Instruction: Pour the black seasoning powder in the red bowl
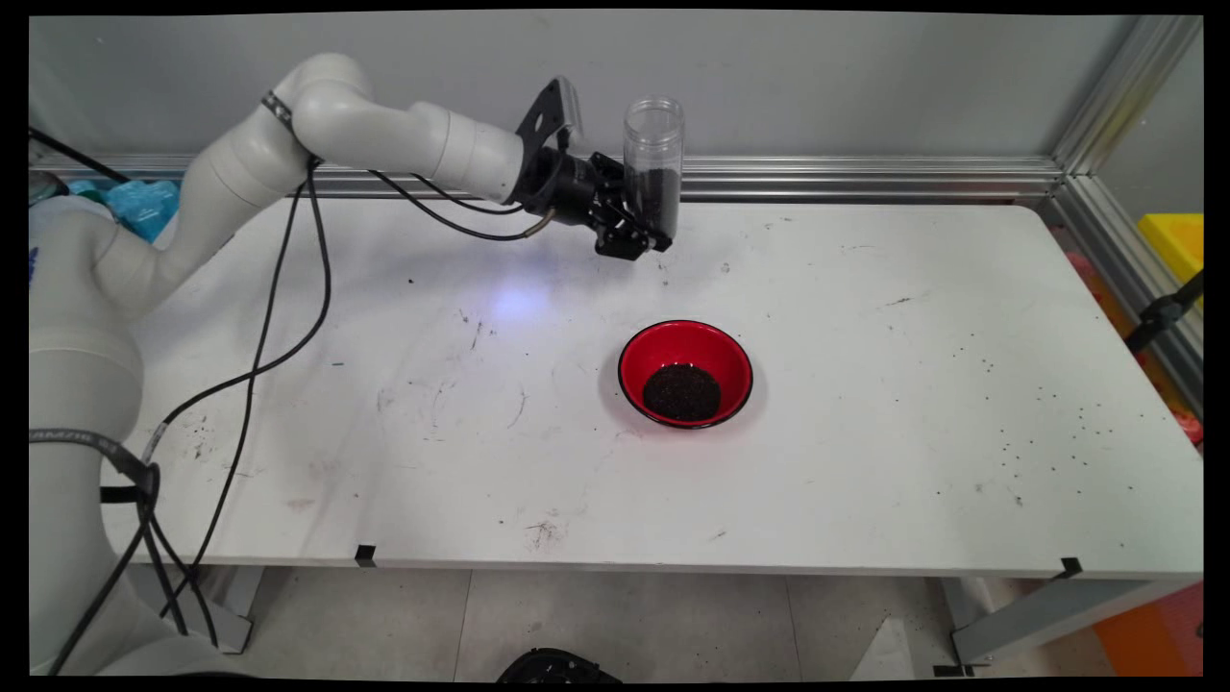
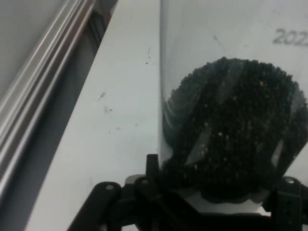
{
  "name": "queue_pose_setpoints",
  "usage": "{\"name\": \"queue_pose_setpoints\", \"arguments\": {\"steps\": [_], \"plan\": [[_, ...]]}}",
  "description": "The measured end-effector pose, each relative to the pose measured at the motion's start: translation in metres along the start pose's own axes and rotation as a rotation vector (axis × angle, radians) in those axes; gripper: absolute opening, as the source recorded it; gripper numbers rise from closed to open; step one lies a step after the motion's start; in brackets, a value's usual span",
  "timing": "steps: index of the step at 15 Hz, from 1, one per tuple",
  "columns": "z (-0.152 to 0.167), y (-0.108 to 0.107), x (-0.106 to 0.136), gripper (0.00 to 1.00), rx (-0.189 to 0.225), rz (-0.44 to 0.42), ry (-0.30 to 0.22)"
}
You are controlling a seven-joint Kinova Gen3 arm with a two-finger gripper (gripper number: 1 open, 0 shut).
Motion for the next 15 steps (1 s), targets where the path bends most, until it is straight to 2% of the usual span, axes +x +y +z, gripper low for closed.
{"name": "queue_pose_setpoints", "arguments": {"steps": [3, 8, 15], "plan": [[-0.007, 0.003, 0.006, 0.0, 0.006, 0.105, -0.001], [-0.013, 0.007, 0.014, 0.0, 0.03, 0.328, 0.0], [-0.01, 0.014, 0.025, 0.0, 0.075, 0.693, -0.021]]}}
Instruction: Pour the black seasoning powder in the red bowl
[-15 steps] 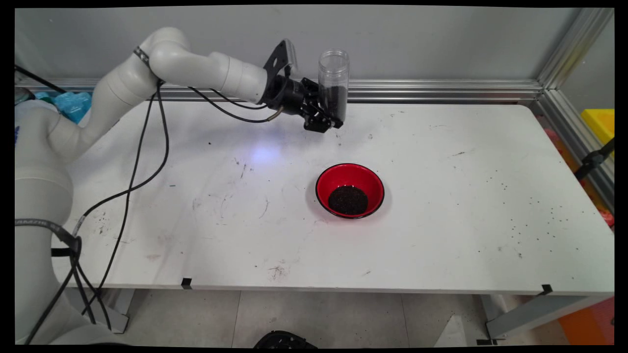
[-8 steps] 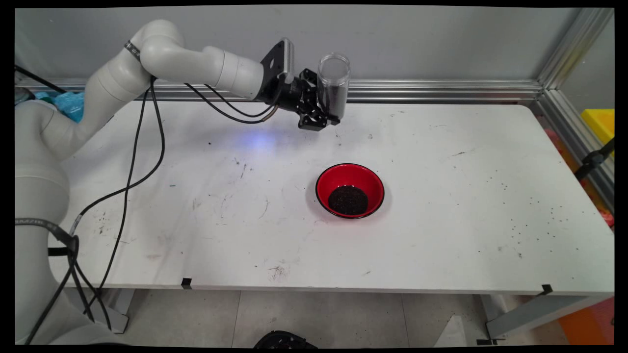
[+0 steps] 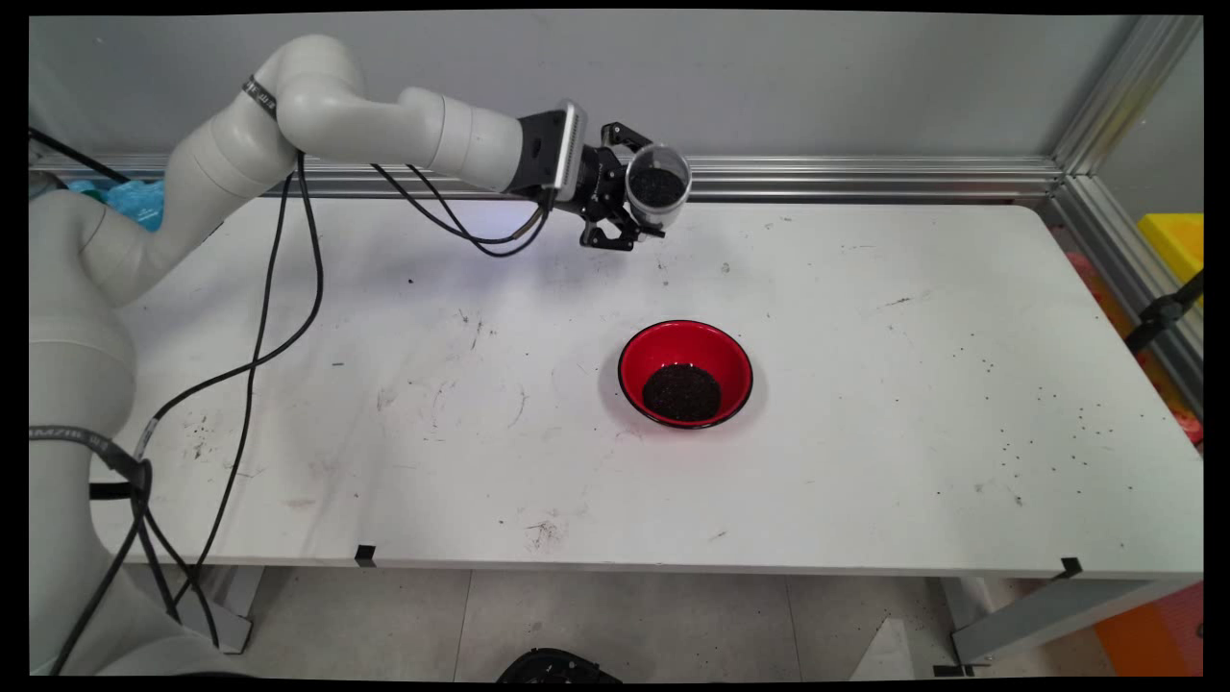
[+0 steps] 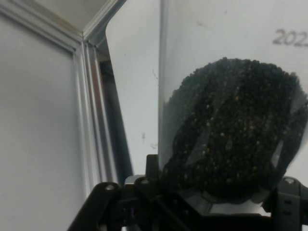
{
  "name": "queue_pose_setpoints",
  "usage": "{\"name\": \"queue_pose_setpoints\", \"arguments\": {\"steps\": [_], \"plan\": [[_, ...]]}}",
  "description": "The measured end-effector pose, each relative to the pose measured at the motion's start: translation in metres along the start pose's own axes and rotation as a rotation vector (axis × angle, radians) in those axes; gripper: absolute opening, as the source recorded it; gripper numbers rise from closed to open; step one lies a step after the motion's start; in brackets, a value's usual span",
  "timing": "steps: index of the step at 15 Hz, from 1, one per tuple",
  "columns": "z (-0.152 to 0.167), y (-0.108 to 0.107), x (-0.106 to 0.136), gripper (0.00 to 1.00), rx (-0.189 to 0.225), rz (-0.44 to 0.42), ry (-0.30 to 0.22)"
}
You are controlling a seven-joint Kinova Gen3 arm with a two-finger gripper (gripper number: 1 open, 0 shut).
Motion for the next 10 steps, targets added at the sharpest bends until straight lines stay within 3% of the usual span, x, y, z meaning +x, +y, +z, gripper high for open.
{"name": "queue_pose_setpoints", "arguments": {"steps": [7, 10], "plan": [[0.013, 0.004, 0.017, 0.0, 0.05, 0.307, -0.03], [0.016, 0.006, 0.022, 0.0, 0.066, 0.395, -0.048]]}}
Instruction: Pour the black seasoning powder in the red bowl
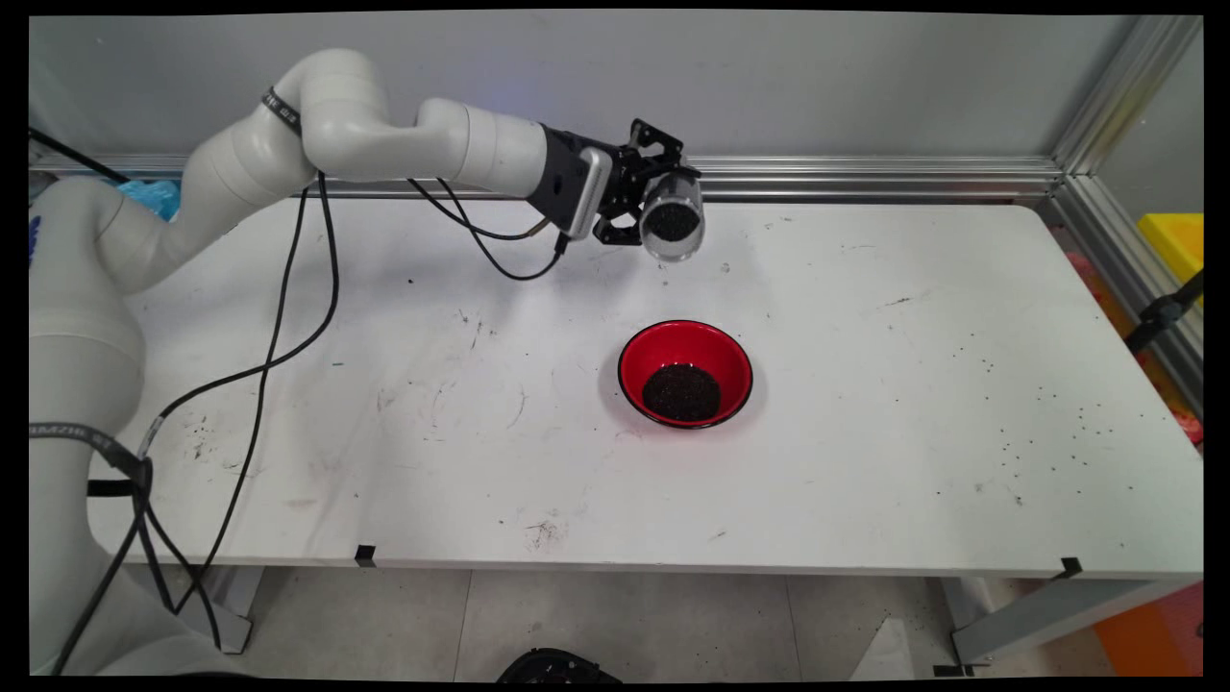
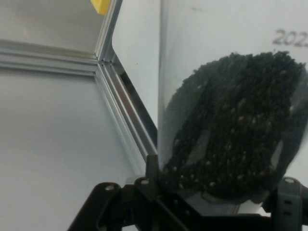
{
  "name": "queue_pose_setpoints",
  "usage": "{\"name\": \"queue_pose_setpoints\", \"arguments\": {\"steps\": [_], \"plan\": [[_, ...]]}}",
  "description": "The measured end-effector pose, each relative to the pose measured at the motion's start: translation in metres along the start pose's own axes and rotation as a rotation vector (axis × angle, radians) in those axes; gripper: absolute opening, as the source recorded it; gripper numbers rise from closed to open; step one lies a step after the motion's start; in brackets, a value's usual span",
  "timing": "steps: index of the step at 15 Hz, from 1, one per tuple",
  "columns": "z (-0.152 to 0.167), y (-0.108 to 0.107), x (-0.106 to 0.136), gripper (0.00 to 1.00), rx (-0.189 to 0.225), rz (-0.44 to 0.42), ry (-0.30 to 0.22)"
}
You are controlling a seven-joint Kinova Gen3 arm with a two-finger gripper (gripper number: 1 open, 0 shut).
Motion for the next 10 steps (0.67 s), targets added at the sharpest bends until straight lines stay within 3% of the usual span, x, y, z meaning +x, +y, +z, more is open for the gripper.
{"name": "queue_pose_setpoints", "arguments": {"steps": [10], "plan": [[0.003, 0.014, 0.026, 0.0, 0.038, 0.27, -0.062]]}}
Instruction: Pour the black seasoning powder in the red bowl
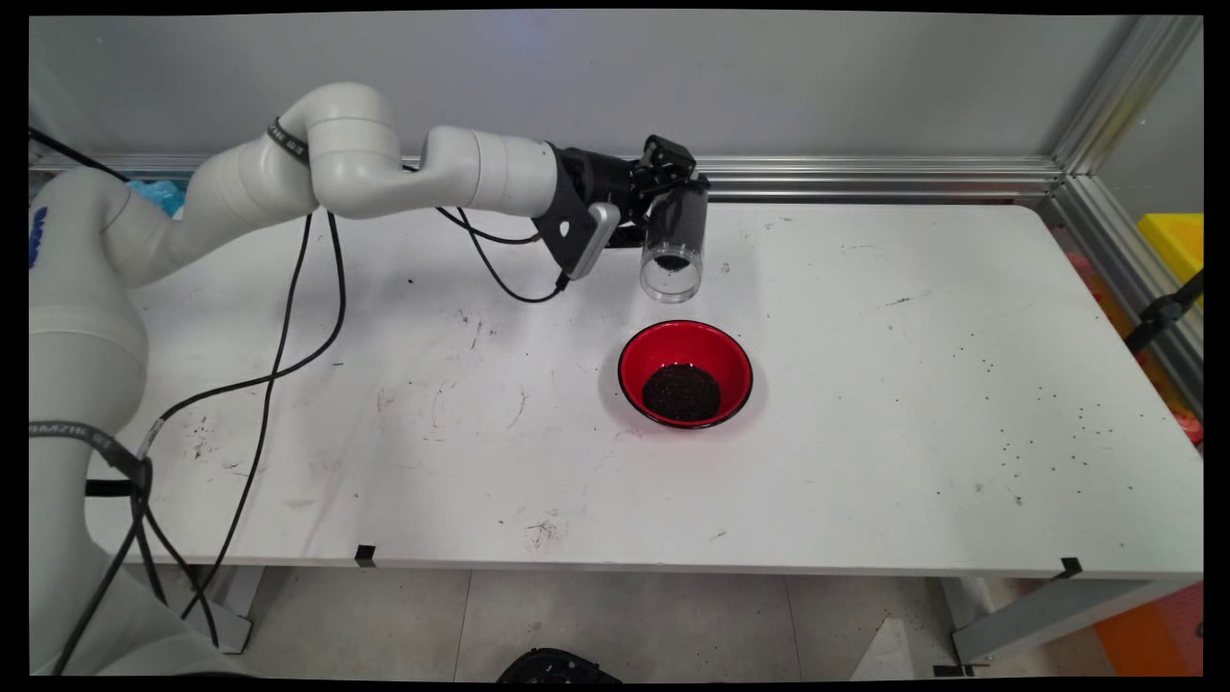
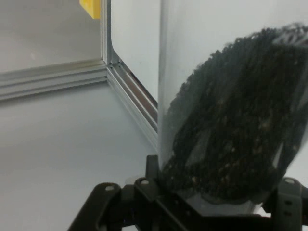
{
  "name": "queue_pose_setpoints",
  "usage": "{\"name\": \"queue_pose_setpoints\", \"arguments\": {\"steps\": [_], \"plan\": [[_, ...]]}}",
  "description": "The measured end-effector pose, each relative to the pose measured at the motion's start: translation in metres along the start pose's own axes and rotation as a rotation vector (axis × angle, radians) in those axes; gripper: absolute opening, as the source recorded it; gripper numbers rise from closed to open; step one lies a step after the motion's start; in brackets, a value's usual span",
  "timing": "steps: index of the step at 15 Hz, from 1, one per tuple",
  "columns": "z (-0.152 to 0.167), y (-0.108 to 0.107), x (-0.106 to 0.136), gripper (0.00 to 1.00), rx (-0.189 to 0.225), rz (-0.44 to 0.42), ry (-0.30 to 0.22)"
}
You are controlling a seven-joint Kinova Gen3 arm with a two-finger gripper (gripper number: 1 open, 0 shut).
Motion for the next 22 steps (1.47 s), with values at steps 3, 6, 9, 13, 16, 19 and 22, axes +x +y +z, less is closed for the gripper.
{"name": "queue_pose_setpoints", "arguments": {"steps": [3, 6, 9, 13, 16, 19, 22], "plan": [[0.001, 0.001, 0.01, 0.0, 0.015, 0.061, -0.027], [0.004, 0.002, 0.018, 0.0, 0.03, 0.113, -0.058], [0.009, 0.003, 0.026, 0.0, 0.046, 0.158, -0.088], [0.017, 0.004, 0.033, 0.0, 0.067, 0.21, -0.125], [0.021, 0.006, 0.038, 0.0, 0.073, 0.243, -0.149], [0.023, 0.008, 0.043, 0.0, 0.079, 0.278, -0.168], [0.024, 0.009, 0.049, 0.0, 0.09, 0.316, -0.188]]}}
